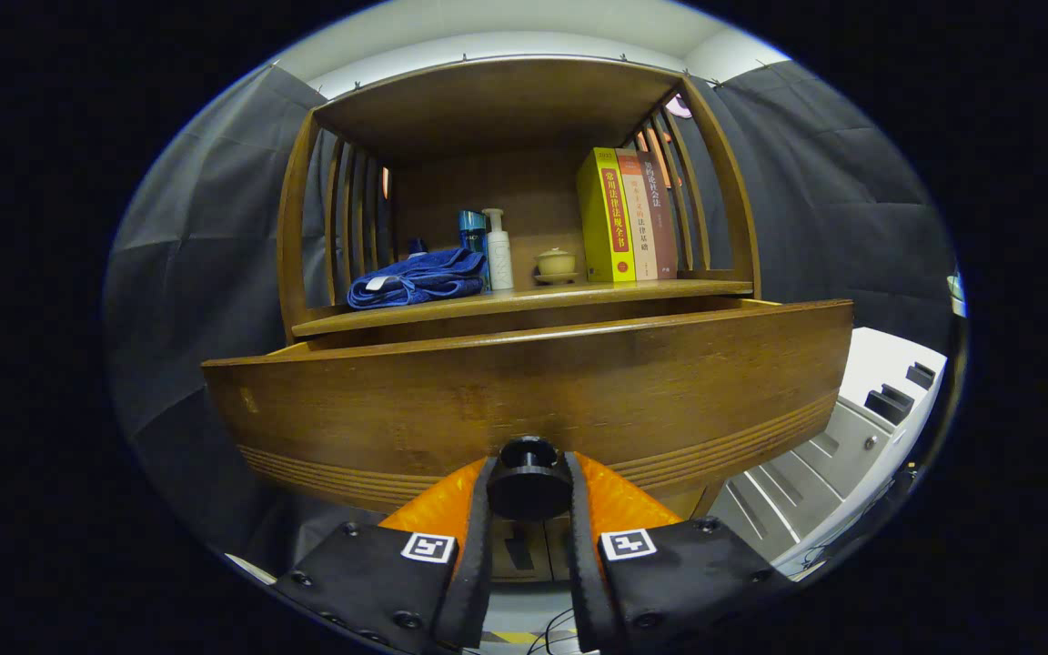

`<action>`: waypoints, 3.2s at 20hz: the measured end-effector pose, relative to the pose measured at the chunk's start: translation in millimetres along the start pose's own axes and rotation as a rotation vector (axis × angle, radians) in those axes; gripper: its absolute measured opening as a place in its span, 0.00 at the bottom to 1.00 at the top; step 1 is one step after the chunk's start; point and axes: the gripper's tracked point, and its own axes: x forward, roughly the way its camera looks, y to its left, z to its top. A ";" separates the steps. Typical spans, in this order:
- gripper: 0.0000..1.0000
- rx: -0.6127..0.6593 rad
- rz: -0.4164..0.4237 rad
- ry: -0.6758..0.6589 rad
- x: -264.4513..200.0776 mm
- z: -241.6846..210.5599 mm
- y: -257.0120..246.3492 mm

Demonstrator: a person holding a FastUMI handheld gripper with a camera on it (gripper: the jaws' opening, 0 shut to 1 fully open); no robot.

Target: Pull open the drawer, take out the items inside it, and place them on the countertop above the cabinet.

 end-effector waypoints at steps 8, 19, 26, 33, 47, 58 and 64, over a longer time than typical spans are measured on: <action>0.45 0.017 0.002 0.038 -29.4 -16.4 0.5; 0.53 -0.008 0.007 0.024 -29.5 -20.3 1.3; 0.86 -0.027 0.047 0.024 -35.2 -16.9 15.5; 0.93 -0.050 0.024 -0.138 -80.1 80.9 1.6; 0.98 -0.255 0.093 0.515 99.1 108.2 8.1; 0.99 -0.165 0.032 0.923 133.3 18.3 1.8; 0.99 -0.165 0.002 1.089 132.2 -5.8 4.9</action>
